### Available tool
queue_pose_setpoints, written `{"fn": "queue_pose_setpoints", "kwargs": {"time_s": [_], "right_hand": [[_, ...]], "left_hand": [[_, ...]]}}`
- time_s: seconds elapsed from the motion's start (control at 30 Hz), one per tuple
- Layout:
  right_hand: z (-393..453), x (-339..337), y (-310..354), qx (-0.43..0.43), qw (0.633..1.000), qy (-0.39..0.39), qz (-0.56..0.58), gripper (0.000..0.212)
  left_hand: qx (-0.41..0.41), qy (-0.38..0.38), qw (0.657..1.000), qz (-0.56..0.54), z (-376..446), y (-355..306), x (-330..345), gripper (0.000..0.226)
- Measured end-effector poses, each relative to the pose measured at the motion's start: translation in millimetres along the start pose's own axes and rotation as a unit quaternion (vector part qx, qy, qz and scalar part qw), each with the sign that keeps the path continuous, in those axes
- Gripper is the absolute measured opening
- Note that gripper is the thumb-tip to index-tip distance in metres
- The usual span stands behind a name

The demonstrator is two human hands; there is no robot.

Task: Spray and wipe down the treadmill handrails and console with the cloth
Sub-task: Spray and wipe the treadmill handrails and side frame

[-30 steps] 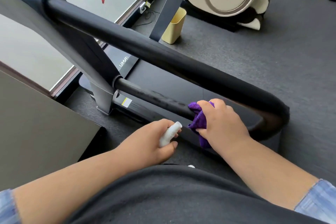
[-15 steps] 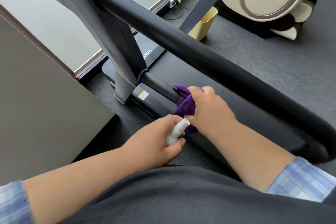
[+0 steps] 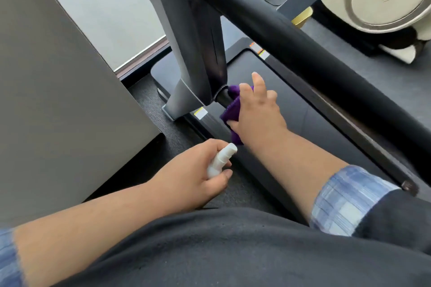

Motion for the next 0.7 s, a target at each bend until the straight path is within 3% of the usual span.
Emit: {"fn": "queue_pose_setpoints", "kwargs": {"time_s": [0.13,0.27,0.4,0.47,0.7], "right_hand": [[36,8,26,0.013,1.000,0.020,0.021,0.077],[20,-8,3,0.052,0.996,0.057,0.047,0.073],[-15,-26,-31,0.120,0.989,0.078,-0.024,0.081],[-21,-28,-35,0.123,0.988,0.063,-0.075,0.080],[15,-6,7,0.067,0.995,0.039,-0.066,0.078]], "left_hand": [[-0.007,-0.010,1.000,-0.011,-2,10,-1,0.026],[-0.001,0.002,0.999,-0.035,-1,16,-1,0.031],[0.013,0.002,0.999,-0.036,4,22,-13,0.027],[0.011,0.001,0.999,-0.037,7,28,-20,0.028],[0.010,0.001,0.999,-0.040,13,42,-34,0.034]]}}
Point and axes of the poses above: each hand's wrist, its own z-axis towards the middle knuckle, its own x-axis out of the palm, y = z × x, the point moved 3 cm from there along z, towards the middle knuckle, and after that the axes turned 11 degrees about z, right-handed, at the moved point
